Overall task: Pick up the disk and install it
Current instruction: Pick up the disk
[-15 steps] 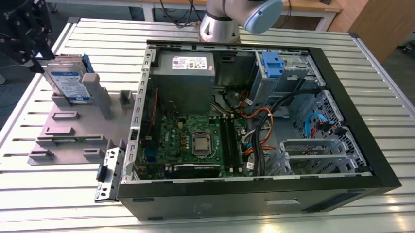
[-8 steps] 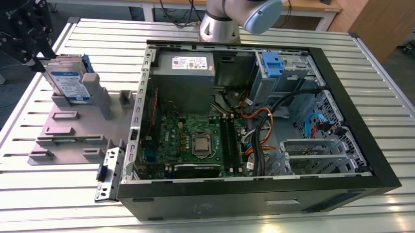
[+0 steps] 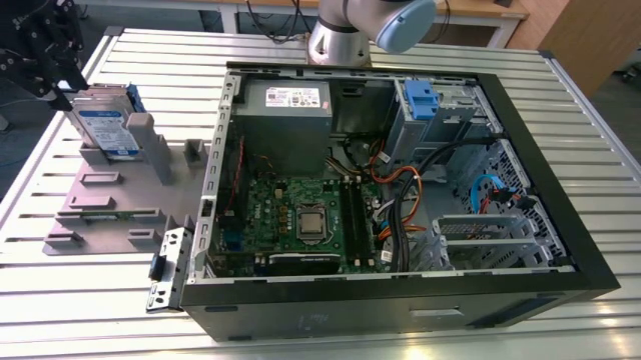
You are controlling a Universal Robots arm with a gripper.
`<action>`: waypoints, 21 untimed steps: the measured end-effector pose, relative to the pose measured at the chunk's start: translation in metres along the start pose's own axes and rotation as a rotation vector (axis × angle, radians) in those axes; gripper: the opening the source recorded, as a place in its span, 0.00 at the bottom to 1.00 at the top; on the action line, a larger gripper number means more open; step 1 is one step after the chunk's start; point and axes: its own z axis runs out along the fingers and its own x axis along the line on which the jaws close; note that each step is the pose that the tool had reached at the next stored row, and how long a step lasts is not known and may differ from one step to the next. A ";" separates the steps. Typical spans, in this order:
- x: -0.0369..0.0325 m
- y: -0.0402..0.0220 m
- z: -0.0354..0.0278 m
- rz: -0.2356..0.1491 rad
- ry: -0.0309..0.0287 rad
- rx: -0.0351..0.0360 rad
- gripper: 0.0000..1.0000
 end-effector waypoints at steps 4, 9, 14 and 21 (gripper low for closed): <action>-0.0012 0.0001 0.0008 -0.001 -0.0002 -0.0002 0.47; -0.0026 0.0009 0.0022 -0.002 -0.0015 -0.0005 0.47; -0.0042 0.0023 0.0040 -0.003 -0.0045 -0.0008 0.47; -0.0086 0.0045 0.0065 -0.005 -0.0100 -0.0017 0.47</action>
